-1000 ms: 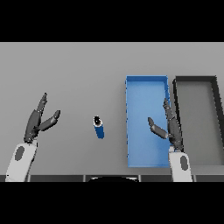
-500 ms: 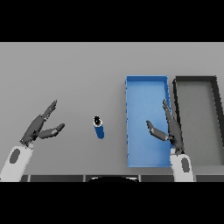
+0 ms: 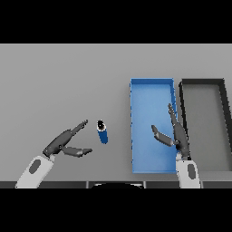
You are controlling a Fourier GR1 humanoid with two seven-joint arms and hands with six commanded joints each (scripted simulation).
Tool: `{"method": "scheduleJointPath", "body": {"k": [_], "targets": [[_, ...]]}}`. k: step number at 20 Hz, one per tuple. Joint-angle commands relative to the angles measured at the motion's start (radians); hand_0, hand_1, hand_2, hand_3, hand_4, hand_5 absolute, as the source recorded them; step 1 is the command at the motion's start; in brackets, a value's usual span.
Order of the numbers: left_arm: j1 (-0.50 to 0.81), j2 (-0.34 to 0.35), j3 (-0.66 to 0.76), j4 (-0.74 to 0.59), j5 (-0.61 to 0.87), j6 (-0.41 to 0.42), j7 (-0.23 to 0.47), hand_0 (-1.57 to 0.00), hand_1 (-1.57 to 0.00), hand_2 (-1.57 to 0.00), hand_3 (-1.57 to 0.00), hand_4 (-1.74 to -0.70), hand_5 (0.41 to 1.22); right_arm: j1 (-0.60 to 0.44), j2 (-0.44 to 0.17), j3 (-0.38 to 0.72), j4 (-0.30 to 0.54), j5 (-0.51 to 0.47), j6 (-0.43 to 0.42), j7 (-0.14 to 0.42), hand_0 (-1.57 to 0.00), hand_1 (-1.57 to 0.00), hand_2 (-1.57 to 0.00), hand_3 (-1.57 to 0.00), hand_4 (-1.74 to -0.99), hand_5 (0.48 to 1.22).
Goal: Pick up the blue pipe and place it into the blue bin.
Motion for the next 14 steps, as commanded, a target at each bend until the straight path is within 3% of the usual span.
{"method": "scheduleJointPath", "body": {"k": [1, 3, 8, 14], "targets": [[-0.002, -0.020, -0.013, 0.009, -0.007, 0.000, -0.006, 0.00, 0.00, 0.00, 0.00, -1.14, 0.452, 0.007, -0.005, -0.005, 0.000, -0.006, 0.005, -0.010, 0.00, 0.00, 0.00, 0.00, -1.205, 0.618], [-0.018, -0.051, -0.027, 0.038, -0.022, -0.002, -0.027, 0.00, 0.00, 0.00, 0.00, -1.15, 0.452, 0.004, 0.001, -0.001, 0.001, -0.011, 0.010, -0.021, 0.00, 0.00, 0.00, 0.00, -1.218, 0.627], [-0.087, -0.186, -0.060, 0.128, -0.064, 0.044, -0.030, 0.00, 0.00, 0.00, 0.00, -1.15, 0.460, 0.009, -0.004, -0.007, -0.011, -0.010, 0.005, 0.010, 0.00, 0.00, 0.00, 0.00, -1.202, 0.621], [-0.153, -0.261, -0.088, 0.249, -0.145, 0.084, -0.032, 0.00, 0.00, 0.00, 0.00, -1.06, 0.425, 0.020, -0.005, -0.008, -0.019, -0.009, 0.005, -0.015, 0.00, 0.00, 0.00, 0.00, -1.222, 0.642]]}}
